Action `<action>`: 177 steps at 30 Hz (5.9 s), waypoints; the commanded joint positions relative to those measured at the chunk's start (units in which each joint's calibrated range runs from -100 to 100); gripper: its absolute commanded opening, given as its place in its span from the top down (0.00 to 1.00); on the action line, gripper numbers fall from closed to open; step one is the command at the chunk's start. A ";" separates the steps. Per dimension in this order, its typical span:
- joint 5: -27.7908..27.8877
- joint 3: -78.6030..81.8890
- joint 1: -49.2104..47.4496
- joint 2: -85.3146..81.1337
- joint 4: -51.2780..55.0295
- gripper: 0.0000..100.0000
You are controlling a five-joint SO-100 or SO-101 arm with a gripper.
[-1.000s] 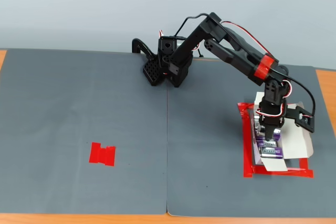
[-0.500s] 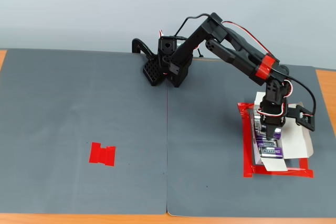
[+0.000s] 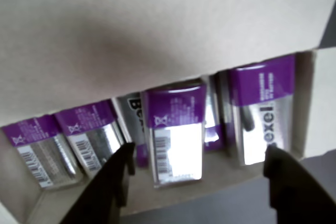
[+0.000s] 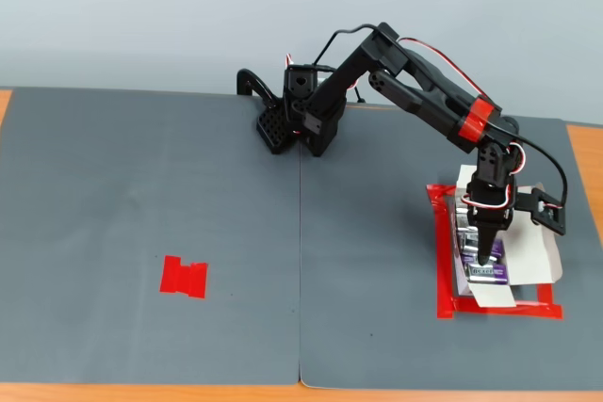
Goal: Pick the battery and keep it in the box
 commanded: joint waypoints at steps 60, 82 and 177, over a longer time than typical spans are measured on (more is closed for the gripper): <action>-7.19 61.89 45.14 -84.36 -1.16 0.98; -7.29 94.73 44.77 -116.75 -1.59 0.98; -12.61 102.06 44.77 -120.05 11.17 0.98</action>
